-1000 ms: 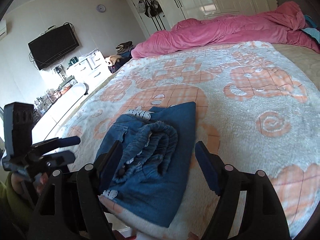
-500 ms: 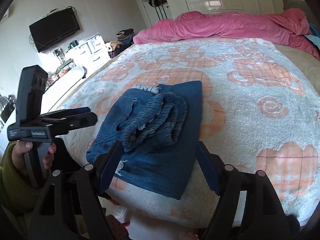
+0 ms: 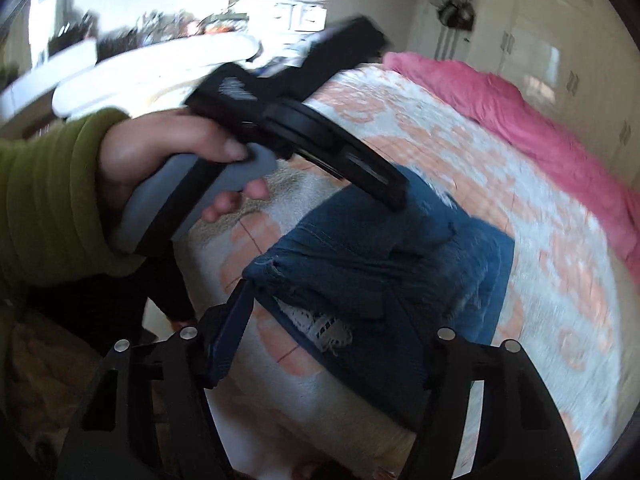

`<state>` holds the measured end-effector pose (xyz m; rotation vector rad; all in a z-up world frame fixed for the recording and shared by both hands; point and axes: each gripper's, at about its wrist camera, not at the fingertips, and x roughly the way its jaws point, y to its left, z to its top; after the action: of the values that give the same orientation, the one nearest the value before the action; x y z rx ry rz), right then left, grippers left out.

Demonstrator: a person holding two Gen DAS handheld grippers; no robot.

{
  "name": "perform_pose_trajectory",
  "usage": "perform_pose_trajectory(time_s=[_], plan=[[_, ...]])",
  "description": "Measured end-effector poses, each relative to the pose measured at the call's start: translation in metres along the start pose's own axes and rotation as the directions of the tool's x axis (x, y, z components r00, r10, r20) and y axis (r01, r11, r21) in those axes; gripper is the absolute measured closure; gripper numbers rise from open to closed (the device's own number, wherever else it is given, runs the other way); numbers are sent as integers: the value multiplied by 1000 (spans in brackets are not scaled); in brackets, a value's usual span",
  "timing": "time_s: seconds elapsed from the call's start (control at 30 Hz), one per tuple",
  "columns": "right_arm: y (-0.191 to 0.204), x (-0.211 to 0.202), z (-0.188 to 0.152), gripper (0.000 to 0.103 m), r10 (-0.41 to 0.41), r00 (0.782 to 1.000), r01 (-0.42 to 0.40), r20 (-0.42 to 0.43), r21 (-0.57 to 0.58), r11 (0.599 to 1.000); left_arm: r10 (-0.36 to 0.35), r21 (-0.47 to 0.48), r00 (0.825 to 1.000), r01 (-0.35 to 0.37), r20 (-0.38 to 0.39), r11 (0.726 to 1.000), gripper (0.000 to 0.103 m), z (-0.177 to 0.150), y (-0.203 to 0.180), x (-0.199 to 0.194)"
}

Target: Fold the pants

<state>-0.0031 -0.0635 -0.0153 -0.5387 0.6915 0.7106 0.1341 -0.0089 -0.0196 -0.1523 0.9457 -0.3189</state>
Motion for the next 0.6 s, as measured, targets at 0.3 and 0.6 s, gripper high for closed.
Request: perform_pose_trajectory(time_s=[0.3,0.6], plan=[[11,42,2,82,107,992,-115,-69,-112,987,-44,-9,999,44,2,999,28,-4,7,14],[-7,37,-23,82,186,982,-181,-24,126,975,-35,0,999,35,29,999,25,-7,4,9]])
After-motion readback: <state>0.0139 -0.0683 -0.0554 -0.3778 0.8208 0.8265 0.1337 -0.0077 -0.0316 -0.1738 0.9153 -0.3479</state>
